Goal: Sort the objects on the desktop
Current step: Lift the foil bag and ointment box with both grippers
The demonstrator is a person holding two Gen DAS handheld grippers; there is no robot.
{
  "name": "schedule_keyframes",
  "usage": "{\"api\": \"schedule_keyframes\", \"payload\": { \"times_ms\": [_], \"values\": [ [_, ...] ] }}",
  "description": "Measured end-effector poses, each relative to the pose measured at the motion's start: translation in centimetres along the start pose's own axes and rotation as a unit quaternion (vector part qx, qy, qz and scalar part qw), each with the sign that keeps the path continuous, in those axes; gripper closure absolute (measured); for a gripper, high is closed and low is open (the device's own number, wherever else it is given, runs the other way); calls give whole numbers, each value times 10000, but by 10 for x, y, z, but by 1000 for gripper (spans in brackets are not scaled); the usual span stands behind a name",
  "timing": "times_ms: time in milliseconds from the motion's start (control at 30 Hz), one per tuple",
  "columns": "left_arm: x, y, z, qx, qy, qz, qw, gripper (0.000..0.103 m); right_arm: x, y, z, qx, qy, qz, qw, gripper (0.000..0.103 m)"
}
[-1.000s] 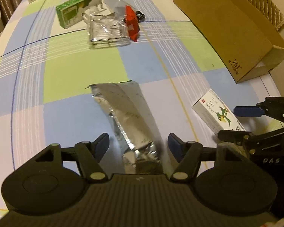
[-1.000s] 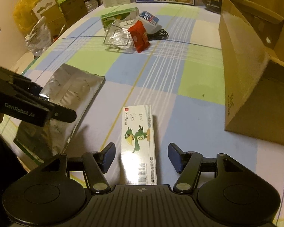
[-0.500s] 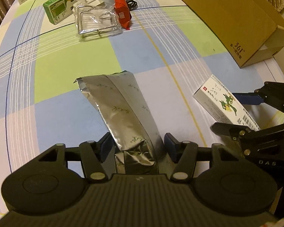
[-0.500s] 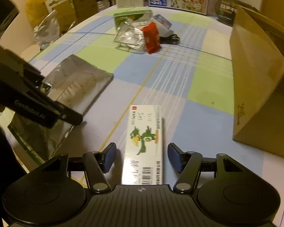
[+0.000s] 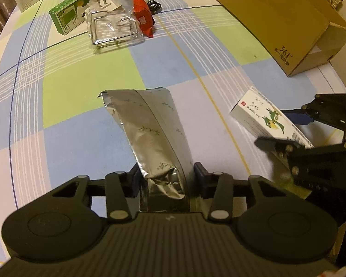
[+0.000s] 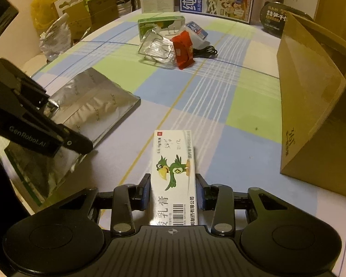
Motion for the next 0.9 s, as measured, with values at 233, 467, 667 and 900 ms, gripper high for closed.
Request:
{"api": "schedule_keyframes", "payload": {
  "times_ms": [233,467,667,900],
  "values": [
    [8,-7,-4,56,18,-124,9999,67,4,-11,3,161,257,-30,9995,68],
    [13,-13,-2,165,62,-96,9998,67,12,-22,6,283,402,-97,9987,68],
    [17,-19,-1,245,43,-113,9996,67,14,-31,6,357,490,-147,9981,68],
    [22,-30,5,368,75,-81,9993,67,18,-40,10,469,528,-213,9973,68]
  ]
}}
Point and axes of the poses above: each gripper's, at about its wrist camera, not at the fingertips, and y roughly the way its jaws point, x to its right, z to its top, the point moved 7 cm from there along y, roughly the way its jaws point, and after that the axes turned 2 degrees about x, right-handed, at the moved point
